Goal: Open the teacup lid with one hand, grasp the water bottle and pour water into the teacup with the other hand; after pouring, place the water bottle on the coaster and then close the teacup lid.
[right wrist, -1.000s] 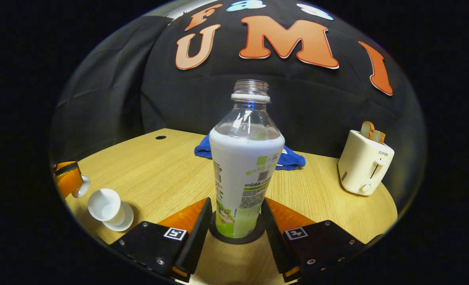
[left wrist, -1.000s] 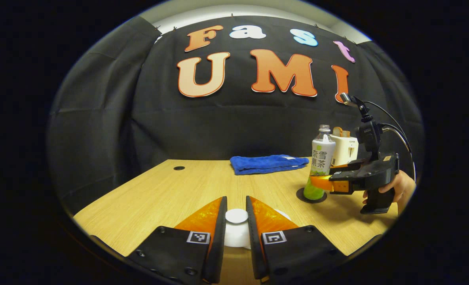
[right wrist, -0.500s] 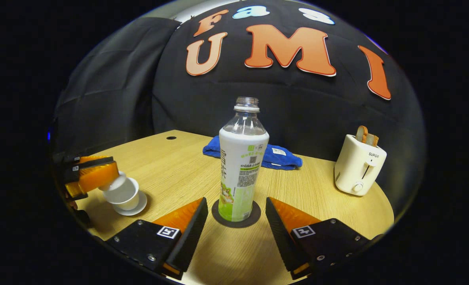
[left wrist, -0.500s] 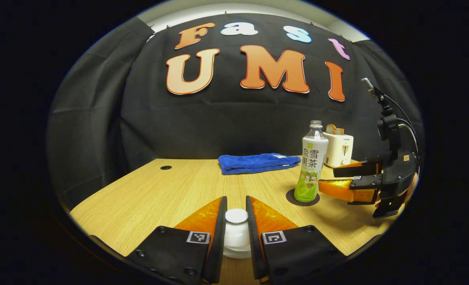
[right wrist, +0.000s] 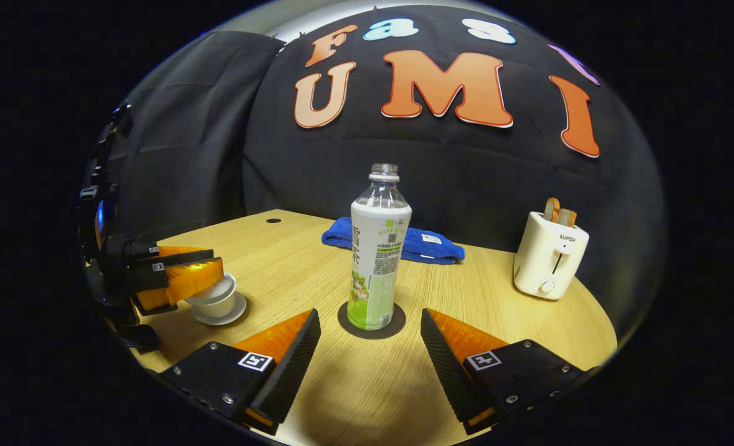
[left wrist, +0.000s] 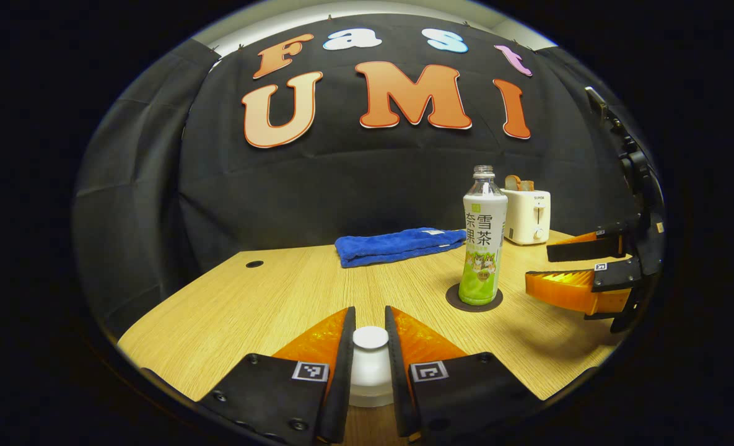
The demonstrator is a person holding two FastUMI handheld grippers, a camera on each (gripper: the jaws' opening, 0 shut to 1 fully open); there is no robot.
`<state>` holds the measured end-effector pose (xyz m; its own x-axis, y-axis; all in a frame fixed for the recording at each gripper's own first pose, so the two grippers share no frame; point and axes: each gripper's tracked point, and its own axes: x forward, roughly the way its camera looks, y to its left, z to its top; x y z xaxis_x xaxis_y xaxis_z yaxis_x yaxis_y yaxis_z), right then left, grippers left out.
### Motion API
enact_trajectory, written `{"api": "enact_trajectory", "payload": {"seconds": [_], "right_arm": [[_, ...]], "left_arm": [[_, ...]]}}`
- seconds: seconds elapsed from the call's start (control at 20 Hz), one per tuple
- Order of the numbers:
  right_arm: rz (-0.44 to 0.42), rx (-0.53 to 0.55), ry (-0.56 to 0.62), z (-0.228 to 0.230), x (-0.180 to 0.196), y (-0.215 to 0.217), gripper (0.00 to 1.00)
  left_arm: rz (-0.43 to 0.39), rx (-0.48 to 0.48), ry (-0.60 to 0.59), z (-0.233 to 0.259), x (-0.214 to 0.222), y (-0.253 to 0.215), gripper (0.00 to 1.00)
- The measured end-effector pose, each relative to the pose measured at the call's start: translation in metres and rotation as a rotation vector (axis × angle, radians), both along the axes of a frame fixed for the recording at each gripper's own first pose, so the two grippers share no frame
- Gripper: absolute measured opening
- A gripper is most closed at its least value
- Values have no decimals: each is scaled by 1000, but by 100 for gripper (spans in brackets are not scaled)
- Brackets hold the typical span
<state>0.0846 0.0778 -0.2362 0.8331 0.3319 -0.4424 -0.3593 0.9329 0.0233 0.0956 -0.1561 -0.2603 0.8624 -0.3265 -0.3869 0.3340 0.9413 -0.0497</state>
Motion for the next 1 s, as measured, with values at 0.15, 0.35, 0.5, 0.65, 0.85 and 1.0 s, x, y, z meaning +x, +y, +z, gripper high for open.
{"api": "enact_trajectory", "payload": {"seconds": [0.15,0.35,0.5,0.65,0.85,1.0], "right_arm": [[6,-4,-21,7,-7,-2,98],[-3,2,-48,16,-16,-5,98],[-19,14,-58,21,-22,-9,99],[-37,17,-71,26,-26,-16,99],[-65,31,-98,39,-32,-24,99],[-87,38,-127,52,-36,-30,99]], "left_arm": [[0,-6,11,-4,0,-1,34],[9,5,23,-9,1,1,34],[6,13,15,-4,1,2,39],[9,2,-13,6,1,3,35],[34,-15,-106,39,0,9,63],[62,-46,-171,68,-2,19,82]]}}
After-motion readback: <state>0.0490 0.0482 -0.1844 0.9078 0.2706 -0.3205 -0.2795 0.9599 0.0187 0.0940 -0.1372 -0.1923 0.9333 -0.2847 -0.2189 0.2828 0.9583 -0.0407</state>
